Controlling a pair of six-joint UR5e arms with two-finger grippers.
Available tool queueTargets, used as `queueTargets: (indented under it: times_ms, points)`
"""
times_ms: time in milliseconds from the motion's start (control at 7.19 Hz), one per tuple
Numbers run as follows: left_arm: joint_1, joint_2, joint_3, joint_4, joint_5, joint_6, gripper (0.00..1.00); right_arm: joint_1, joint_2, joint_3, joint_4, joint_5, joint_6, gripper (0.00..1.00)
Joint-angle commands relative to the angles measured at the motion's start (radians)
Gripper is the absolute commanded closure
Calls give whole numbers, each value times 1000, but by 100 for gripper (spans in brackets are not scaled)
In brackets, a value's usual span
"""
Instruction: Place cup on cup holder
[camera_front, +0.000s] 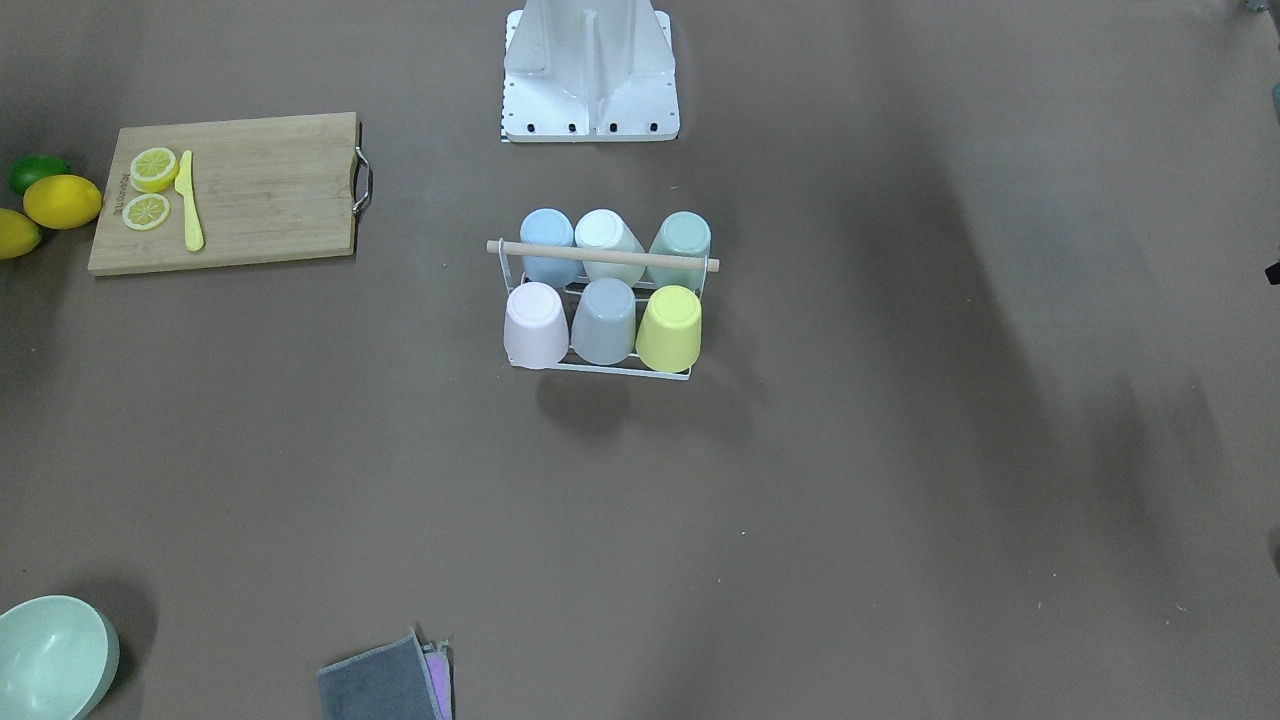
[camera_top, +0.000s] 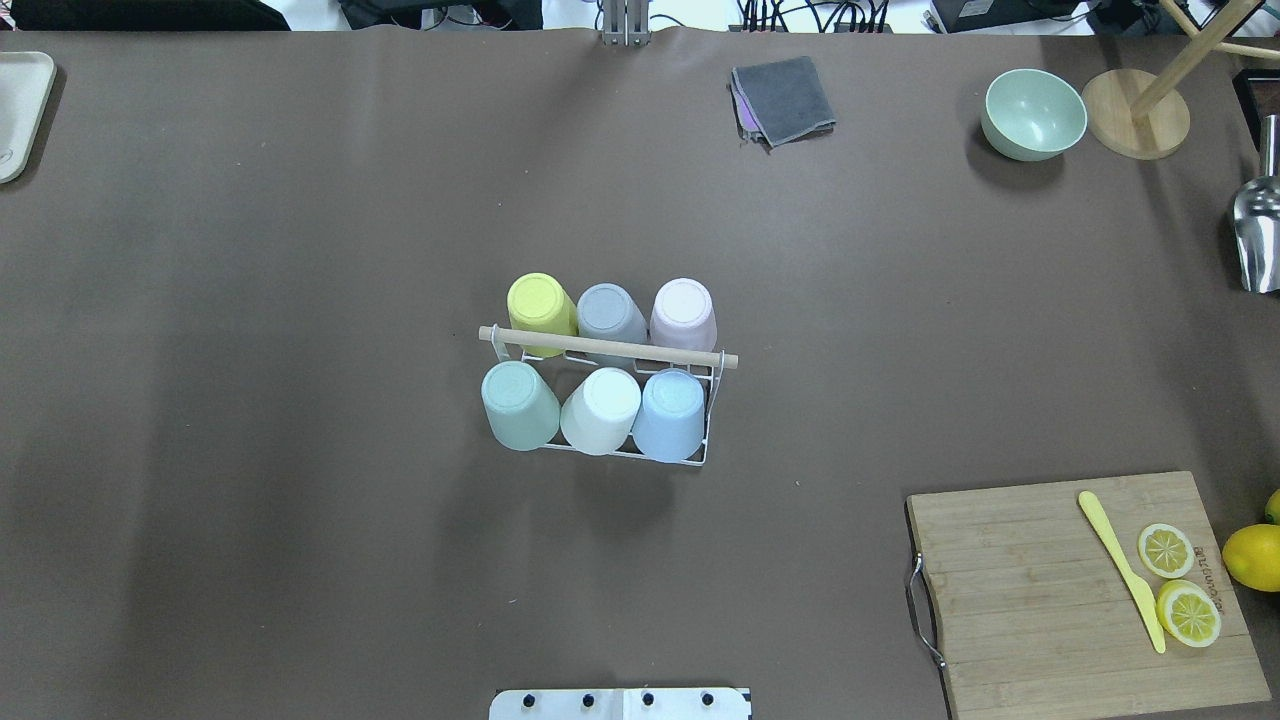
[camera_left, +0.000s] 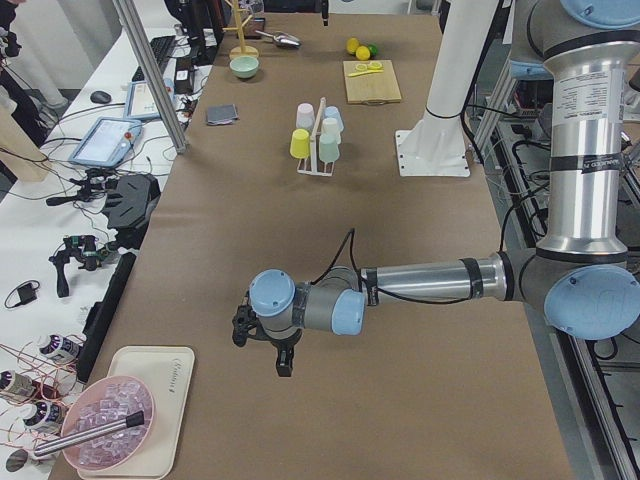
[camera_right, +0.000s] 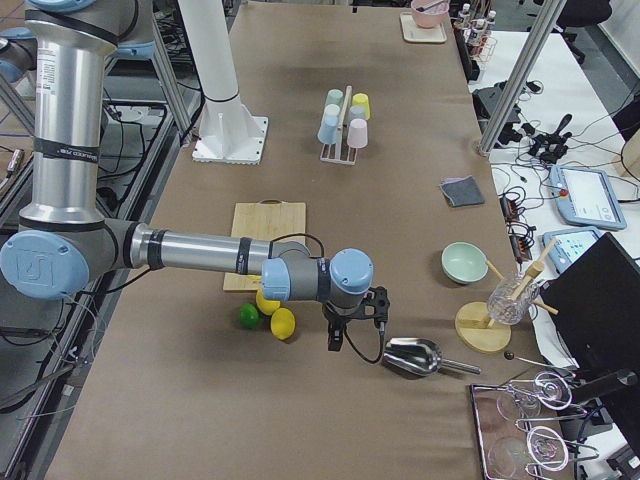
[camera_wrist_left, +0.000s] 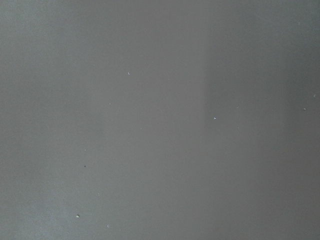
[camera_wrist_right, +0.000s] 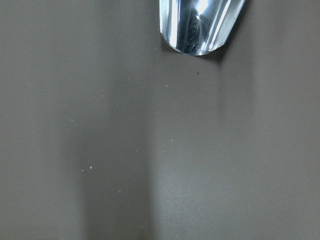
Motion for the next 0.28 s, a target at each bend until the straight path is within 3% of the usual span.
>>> queueTargets:
  times_ms: [0,139]
  points:
    - [0,0,-1,0,0,0,2,10,-4,-1,0,5,-1,2]
    - [0,0,-1,0,0,0,2,12,-6,1,0,8,-1,2]
